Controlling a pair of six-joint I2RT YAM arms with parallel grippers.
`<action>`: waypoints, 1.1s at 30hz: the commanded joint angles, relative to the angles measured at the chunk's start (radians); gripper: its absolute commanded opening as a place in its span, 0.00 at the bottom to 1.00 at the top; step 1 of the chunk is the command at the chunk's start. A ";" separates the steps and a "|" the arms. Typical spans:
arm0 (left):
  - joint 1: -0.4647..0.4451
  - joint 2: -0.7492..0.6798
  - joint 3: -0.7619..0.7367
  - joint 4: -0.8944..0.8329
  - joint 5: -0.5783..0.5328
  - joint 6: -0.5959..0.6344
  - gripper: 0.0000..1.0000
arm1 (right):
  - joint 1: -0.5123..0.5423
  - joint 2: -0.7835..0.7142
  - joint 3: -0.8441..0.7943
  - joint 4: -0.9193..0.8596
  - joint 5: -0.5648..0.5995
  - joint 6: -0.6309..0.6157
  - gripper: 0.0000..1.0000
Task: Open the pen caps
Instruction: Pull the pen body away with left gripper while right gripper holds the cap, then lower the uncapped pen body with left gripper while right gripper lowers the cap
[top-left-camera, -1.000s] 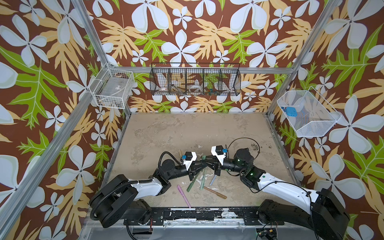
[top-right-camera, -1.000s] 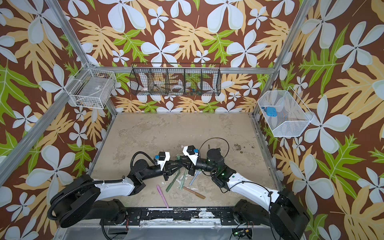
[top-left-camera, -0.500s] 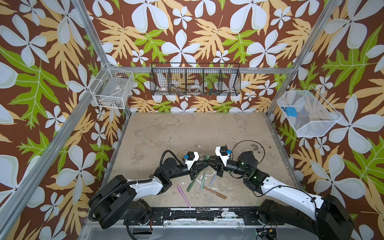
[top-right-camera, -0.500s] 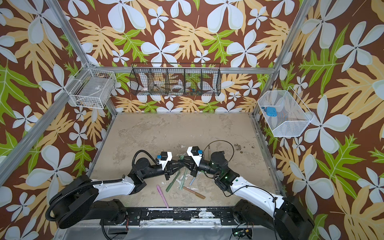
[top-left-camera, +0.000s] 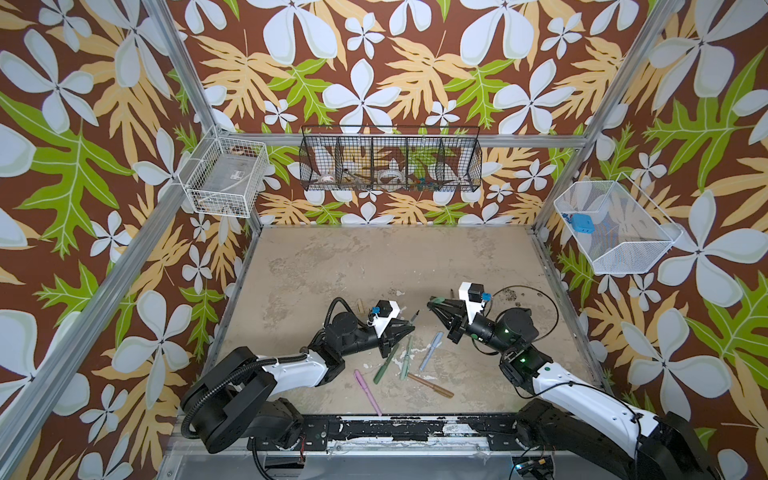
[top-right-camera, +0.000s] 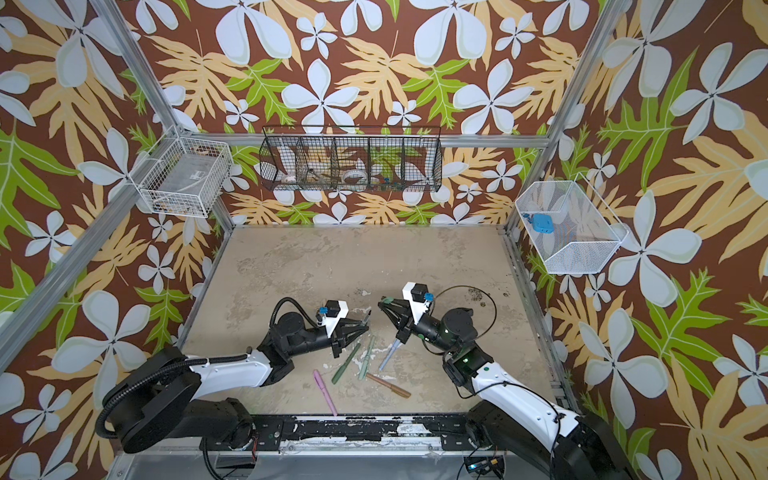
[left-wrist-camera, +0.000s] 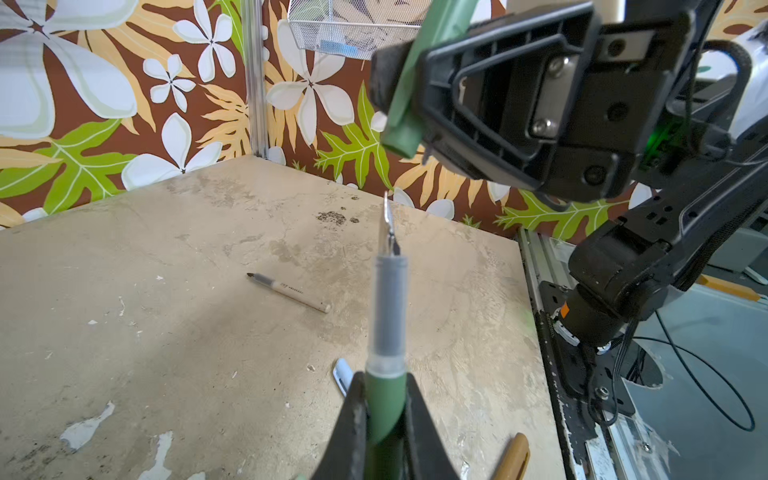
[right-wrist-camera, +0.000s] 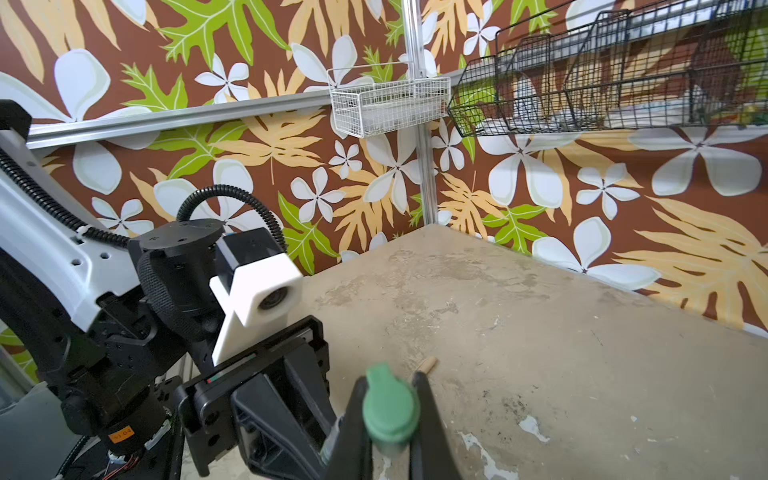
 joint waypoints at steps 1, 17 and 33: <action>0.001 -0.001 0.004 0.000 -0.019 -0.019 0.00 | -0.018 -0.006 -0.006 0.072 0.028 0.045 0.00; 0.002 0.004 0.083 -0.214 -0.524 -0.160 0.00 | -0.021 0.057 0.099 -0.283 0.599 0.053 0.00; 0.030 0.240 0.315 -0.574 -0.709 -0.275 0.00 | -0.344 0.305 0.141 -0.450 0.532 0.275 0.04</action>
